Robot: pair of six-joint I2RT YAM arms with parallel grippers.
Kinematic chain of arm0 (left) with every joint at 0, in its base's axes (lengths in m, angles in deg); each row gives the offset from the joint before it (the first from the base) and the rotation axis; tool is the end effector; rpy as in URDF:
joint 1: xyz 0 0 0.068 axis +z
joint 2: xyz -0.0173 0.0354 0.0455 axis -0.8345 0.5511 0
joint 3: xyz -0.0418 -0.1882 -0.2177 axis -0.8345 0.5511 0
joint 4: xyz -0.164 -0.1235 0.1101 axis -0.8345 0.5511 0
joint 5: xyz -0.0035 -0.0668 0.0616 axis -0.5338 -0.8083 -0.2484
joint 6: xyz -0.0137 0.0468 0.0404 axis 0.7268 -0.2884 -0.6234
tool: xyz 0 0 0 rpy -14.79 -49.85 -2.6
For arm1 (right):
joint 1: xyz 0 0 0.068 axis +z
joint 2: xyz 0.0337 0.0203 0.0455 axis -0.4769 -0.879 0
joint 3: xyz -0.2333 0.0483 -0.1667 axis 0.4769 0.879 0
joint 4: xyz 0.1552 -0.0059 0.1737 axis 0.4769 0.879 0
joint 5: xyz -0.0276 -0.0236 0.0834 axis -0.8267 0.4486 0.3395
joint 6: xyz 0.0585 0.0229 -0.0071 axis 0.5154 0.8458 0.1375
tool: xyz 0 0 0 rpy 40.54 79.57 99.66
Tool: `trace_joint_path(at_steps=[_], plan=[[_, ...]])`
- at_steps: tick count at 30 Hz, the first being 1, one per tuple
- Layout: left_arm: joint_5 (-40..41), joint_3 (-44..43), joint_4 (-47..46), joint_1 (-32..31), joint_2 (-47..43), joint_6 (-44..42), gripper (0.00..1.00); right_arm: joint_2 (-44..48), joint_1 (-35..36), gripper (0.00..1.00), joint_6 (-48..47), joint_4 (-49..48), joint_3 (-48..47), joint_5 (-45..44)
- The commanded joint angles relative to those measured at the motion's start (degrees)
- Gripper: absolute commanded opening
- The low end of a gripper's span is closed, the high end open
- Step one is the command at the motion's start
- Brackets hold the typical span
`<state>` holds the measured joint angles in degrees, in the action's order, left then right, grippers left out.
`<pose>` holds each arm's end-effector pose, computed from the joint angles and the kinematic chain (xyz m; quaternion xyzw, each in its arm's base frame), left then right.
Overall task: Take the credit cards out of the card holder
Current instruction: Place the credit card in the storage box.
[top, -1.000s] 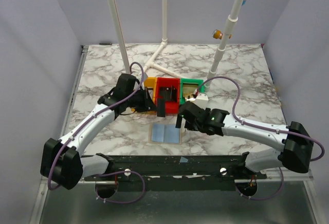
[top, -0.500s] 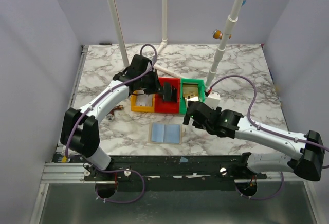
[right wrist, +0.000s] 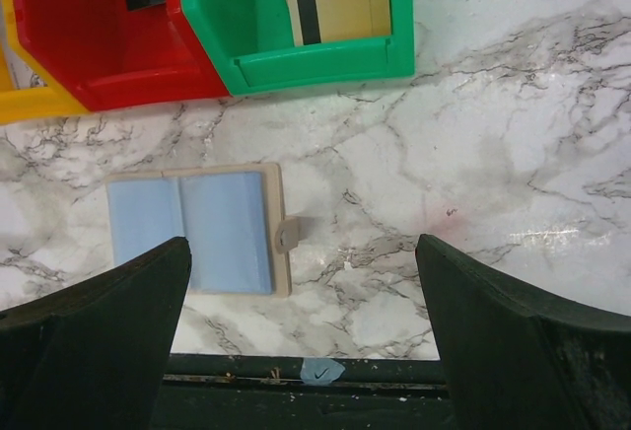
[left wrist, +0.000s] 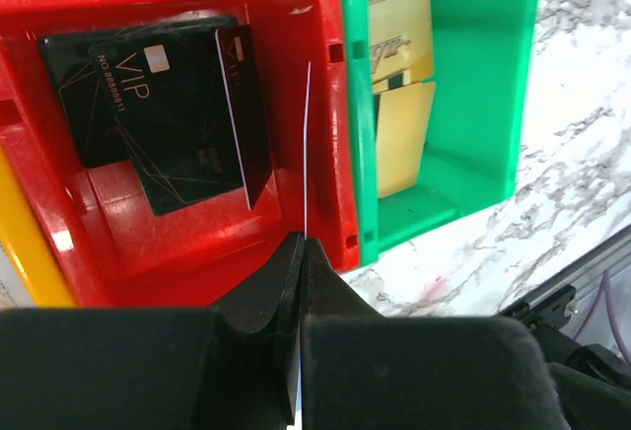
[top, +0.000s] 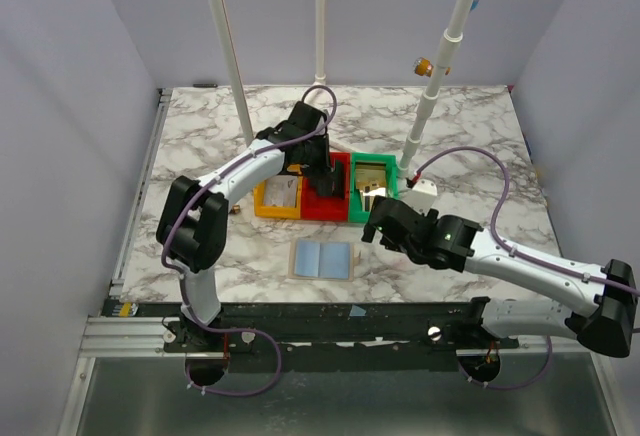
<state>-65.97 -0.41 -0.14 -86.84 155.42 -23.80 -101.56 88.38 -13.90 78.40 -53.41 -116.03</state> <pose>0.3316 -0.2092 0.2752 0.0044 0.9332 -0.2919 0.2097 0.1179 0.1487 0.2876 0.1093 0.9119 0.1067 0.3810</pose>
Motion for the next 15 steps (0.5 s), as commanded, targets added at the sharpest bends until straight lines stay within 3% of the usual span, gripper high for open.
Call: trace_joint_path(at_steps=[1, 15], plan=[[2.2, -2.5, 1.7, -0.3, 2.8, 0.9, 0.00, 1.3, -0.2, 1.00, 1.4, 2.3, 1.3, -2.6], [1.4, -4.2, 1.6, -0.4, 6.4, 0.4, 0.00, 0.0, -0.1, 1.00, 1.5, 1.7, 1.3, -1.6]])
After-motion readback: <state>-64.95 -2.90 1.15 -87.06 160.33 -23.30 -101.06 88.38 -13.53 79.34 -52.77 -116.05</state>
